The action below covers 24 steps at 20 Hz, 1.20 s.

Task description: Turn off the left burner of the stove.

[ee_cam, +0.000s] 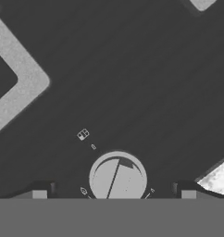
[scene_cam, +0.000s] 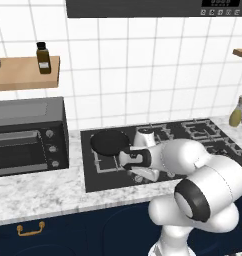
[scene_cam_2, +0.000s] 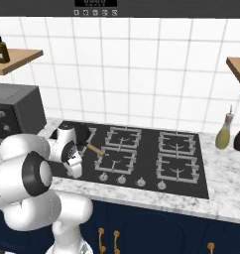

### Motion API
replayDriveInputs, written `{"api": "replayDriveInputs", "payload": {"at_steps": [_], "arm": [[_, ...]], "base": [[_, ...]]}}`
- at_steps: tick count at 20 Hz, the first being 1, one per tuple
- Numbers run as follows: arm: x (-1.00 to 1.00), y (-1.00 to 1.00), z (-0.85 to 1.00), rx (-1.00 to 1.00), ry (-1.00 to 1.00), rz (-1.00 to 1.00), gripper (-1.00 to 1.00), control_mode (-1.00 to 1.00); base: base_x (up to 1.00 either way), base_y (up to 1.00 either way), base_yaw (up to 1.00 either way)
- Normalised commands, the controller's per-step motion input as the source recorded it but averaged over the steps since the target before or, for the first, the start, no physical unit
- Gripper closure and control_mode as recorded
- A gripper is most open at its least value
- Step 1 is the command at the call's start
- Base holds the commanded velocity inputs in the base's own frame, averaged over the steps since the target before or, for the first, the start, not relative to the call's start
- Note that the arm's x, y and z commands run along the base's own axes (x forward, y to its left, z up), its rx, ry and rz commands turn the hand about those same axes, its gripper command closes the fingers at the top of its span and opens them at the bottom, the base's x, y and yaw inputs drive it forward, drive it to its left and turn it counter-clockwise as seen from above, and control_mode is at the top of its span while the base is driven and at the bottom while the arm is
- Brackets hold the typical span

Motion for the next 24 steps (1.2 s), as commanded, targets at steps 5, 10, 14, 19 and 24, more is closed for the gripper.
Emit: {"api": "replayDriveInputs", "payload": {"at_steps": [5,10,14,19,24], "arm": [[-0.04,-0.02,0.0,0.0,0.0,0.0,-1.0,-1.0],[0.17,0.0,0.0,0.0,0.0,0.0,-1.0,-1.0],[0.21,0.0,0.0,0.0,0.0,0.0,-1.0,-1.0],[-0.01,0.0,0.0,0.0,0.0,0.0,1.0,-1.0],[0.0,0.0,0.0,0.0,0.0,0.0,1.0,-1.0]], "base": [[0.0,0.0,0.0],[0.0,0.0,0.0],[0.0,0.0,0.0],[0.0,0.0,0.0],[0.0,0.0,0.0]]}}
